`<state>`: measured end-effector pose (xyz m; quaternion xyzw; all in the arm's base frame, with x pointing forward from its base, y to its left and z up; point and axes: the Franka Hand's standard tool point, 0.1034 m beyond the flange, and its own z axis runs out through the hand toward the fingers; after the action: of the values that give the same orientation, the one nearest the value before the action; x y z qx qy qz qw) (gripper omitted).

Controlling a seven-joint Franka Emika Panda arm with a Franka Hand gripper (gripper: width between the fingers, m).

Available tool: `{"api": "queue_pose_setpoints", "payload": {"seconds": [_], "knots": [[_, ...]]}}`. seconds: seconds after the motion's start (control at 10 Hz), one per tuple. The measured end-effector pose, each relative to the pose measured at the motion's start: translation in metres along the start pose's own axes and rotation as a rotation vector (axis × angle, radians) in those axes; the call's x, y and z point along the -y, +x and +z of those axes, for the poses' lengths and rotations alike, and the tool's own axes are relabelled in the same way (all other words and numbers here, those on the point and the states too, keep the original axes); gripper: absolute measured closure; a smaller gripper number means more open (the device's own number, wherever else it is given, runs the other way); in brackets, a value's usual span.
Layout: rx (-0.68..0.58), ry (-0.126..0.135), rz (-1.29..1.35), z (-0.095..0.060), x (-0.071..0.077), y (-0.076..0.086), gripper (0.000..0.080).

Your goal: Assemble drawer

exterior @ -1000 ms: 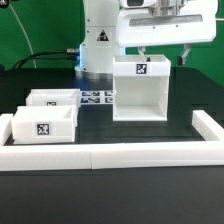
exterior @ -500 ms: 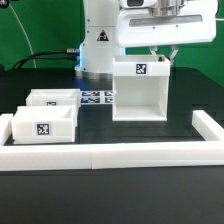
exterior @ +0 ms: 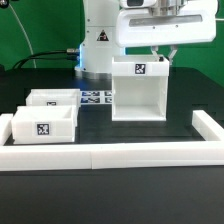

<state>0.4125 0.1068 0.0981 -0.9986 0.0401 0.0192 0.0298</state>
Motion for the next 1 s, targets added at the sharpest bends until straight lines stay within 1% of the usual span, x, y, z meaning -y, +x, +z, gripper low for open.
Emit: {"api": "queue_pose_setpoints", "payload": {"seconds": [0.2, 0.3, 0.5, 0.7, 0.9, 1.0], "knots": [[0.0, 0.0, 0.0, 0.0, 0.0, 0.0, 0.0763], [0.002, 0.001, -0.008, -0.001, -0.001, 0.003, 0.0762], [-0.007, 0.009, -0.016, -0.002, -0.003, 0.026, 0.0762], [-0.027, 0.018, -0.032, -0.003, -0.007, 0.055, 0.0762], [-0.046, 0.025, -0.032, -0.004, -0.006, 0.077, 0.0762], [-0.061, 0.03, -0.029, -0.005, -0.005, 0.092, 0.0762]]}}
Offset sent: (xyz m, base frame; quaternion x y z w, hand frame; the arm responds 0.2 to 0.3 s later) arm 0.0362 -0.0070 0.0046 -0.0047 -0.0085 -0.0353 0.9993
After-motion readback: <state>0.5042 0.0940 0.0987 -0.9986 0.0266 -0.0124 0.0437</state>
